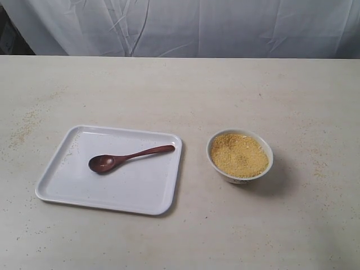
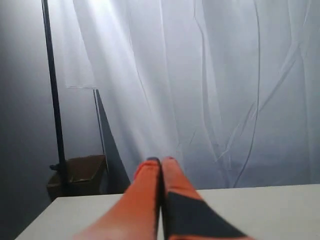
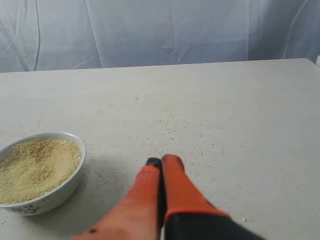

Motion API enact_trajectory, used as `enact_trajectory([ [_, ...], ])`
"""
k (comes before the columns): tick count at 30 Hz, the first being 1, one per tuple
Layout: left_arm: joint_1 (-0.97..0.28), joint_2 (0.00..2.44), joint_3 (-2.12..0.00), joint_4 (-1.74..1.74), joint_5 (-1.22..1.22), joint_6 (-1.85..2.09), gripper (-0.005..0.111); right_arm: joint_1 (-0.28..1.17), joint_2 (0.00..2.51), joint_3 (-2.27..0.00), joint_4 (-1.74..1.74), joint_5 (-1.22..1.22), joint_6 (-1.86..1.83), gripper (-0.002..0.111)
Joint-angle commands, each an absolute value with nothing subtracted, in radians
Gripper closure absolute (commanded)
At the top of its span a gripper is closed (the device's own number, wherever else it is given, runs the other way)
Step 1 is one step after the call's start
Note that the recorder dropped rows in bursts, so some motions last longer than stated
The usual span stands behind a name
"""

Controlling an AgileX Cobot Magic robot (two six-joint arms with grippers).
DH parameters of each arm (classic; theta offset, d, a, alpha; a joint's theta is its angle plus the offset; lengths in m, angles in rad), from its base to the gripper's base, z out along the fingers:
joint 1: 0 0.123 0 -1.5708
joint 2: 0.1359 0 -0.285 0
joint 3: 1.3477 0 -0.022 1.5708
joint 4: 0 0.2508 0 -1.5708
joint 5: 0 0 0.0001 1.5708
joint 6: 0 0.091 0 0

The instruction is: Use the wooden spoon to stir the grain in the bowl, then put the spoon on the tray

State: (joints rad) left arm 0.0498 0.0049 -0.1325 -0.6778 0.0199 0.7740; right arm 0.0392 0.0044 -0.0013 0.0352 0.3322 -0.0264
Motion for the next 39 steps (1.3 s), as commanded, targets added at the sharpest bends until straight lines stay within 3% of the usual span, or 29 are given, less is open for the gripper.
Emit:
enact_trajectory([
  [1, 0.059, 0.000, -0.108, -0.661, 0.044, 0.752, 0.106, 0.043, 0.000, 0.000, 0.035, 0.326, -0.025, 0.109],
  [3, 0.059, 0.000, -0.086, -0.480, 0.076, 0.581, 0.106, 0.043, 0.000, 0.000, 0.035, 0.326, -0.025, 0.109],
  [8, 0.059, 0.000, 0.000, 0.250, 0.051, -0.271, 0.106, 0.043, 0.000, 0.000, 0.035, 0.326, -0.025, 0.109],
  [15, 0.059, 0.000, 0.000, -0.053, 0.120, 0.090, 0.106, 0.043, 0.000, 0.000, 0.035, 0.326, -0.025, 0.109],
  [39, 0.059, 0.000, 0.000, 0.057, 0.126, -0.044, 0.106, 0.043, 0.000, 0.000, 0.035, 0.326, -0.025, 0.109],
])
